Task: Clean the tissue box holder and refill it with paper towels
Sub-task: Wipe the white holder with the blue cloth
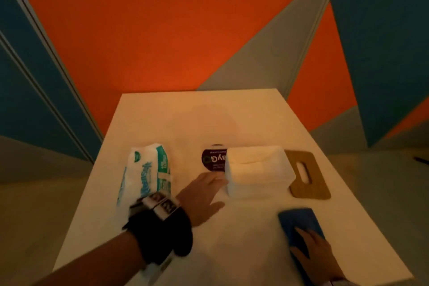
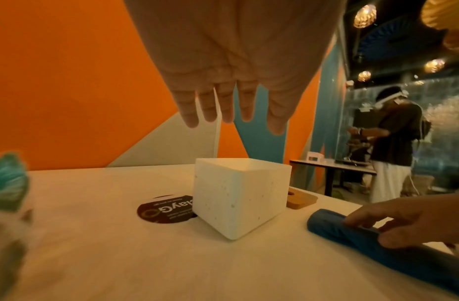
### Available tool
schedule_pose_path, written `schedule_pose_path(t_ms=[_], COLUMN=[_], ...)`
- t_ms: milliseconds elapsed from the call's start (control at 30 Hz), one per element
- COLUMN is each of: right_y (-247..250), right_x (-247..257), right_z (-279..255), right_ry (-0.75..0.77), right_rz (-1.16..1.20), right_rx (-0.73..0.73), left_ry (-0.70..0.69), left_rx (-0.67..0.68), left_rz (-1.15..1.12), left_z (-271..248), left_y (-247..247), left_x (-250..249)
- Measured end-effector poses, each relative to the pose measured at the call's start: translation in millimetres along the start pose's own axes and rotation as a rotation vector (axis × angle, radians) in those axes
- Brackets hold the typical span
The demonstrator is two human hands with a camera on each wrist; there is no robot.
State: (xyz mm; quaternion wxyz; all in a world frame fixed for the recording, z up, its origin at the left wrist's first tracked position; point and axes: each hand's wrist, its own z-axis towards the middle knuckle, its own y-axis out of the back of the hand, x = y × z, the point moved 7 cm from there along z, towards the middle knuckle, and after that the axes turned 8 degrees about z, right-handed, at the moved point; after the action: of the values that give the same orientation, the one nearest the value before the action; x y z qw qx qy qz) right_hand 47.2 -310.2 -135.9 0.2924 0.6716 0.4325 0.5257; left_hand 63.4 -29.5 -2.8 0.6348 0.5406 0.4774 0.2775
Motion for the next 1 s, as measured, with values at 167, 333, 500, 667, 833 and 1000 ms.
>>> schedule_pose_path(t_ms=[167,333,500,667,833,1000], right_y=[5,9,7,8,23,55], right_x=[7,5,8,5,1,0], right_z=[-13,-9,-4,-2,14,29], right_ry=[-0.131,-0.170,-0.149,-0.102,-0.065,-0.201], right_rz=[-0.080,-0.106,-0.164,-0.228,-0.090,0.503], right_rx=[0.125,0.198,0.308,0.363,0.337,0.215], left_ry=[-0.001,-0.067,-0.034,0.129,0.143,0.381], left_rx=[0.246,0.413,0.514,0.563,0.409,0.172], left_rz=[0.358,0.543,0.469,0.269,0.227,-0.198], left_z=[51,79,102,105,107,98], left_y=[-17,-44,-60,-67,-52,-29], left_x=[-6,-15,-3,8,-8,0])
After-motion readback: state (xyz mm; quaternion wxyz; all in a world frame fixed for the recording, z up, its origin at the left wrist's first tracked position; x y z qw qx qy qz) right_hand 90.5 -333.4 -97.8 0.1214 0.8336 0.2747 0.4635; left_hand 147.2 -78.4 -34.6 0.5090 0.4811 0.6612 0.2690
